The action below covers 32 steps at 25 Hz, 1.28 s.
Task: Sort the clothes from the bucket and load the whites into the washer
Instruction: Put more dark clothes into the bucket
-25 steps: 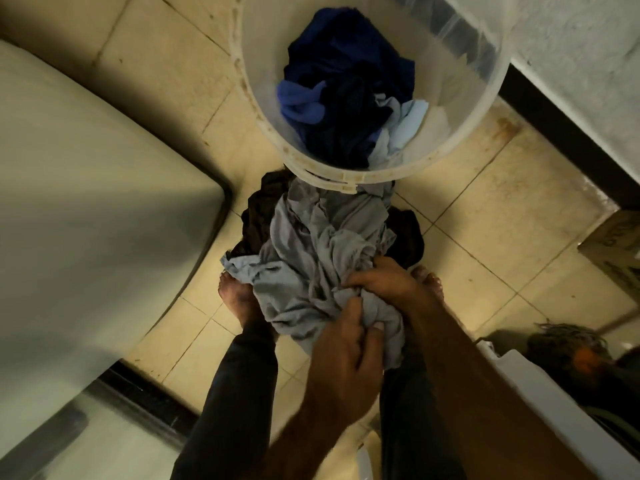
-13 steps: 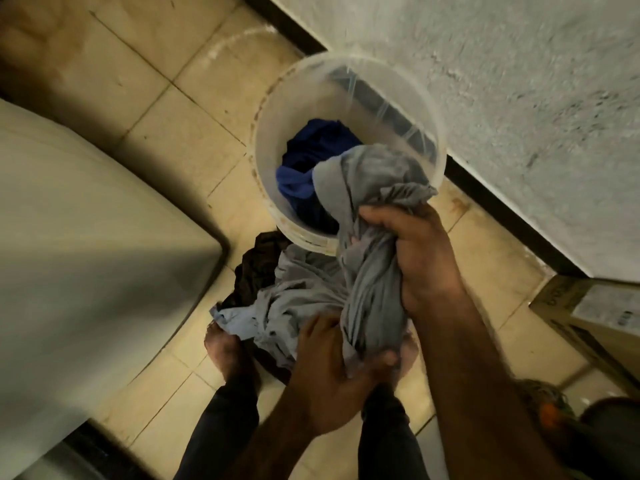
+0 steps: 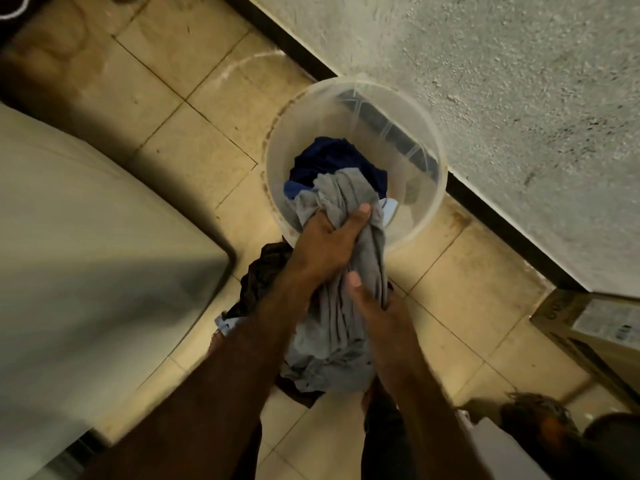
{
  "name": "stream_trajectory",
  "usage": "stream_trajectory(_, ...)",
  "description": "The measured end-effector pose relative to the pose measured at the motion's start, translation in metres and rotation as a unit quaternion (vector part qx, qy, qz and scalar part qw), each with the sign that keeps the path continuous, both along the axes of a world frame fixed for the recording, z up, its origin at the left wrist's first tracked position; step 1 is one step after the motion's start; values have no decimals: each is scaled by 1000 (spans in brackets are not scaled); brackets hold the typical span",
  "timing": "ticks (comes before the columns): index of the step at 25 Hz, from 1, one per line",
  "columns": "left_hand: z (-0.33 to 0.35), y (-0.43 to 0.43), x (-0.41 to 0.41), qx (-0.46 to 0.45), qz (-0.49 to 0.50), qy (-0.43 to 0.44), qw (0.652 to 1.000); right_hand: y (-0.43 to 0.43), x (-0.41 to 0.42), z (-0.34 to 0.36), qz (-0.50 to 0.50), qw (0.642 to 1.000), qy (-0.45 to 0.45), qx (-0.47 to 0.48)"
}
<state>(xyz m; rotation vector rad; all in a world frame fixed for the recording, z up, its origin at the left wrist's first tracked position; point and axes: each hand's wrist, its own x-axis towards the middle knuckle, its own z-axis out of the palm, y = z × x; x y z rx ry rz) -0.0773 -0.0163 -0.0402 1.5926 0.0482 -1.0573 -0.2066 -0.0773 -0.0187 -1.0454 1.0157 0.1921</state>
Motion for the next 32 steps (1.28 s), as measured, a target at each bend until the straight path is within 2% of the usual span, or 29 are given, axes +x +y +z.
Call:
stream_trajectory(3,-6,11,-3,-87,53,199,975,-9,19,4,-62,996,-61,-12)
stream_trajectory(4,-7,19,-14,-118,57,226,965,-16,32,3,-80,994,-70,-15)
stream_trajectory(6,-2,35,-40,-114,73,200,970,-31,55,-4,-106,993,-45,-20)
stream_trajectory(8,2,44,-57,-92,26,176,980,-44,77,-15,-114,993,18,-11)
stream_trajectory(10,1,44,-60,-55,-36,82,994,-52,88,-26,-75,995,65,11)
stream_trajectory(11,1,42,-60,-46,-30,46,997,-52,89,-31,-51,996,71,26)
stream_trajectory(13,8,31,-52,-38,12,2,999,-47,83,-39,-62,995,25,67)
stream_trajectory(16,11,12,-29,-11,60,-39,997,-29,47,-41,-142,977,-41,153)
stream_trajectory(17,10,8,-20,1,63,-54,997,-21,34,-36,-137,977,-28,159)
stream_trajectory(19,4,1,-3,26,54,-79,995,-6,15,-27,-66,989,-14,134)
stream_trajectory(21,-5,-5,6,52,30,-47,997,3,6,-21,-27,994,-18,104)
stream_trajectory(23,-10,-9,9,52,22,49,997,4,8,-14,-34,998,-15,41)
stream_trajectory(26,-6,-2,-3,-10,33,189,981,-9,22,-9,-57,998,15,1)
stream_trajectory(27,-2,6,-14,-29,43,206,977,-17,29,-10,-64,998,15,4)
stream_trajectory(29,4,24,-38,-26,51,174,983,-33,44,-14,-83,996,16,25)
stream_trajectory(32,7,38,-65,-11,-34,148,988,-50,67,-26,-84,994,43,58)
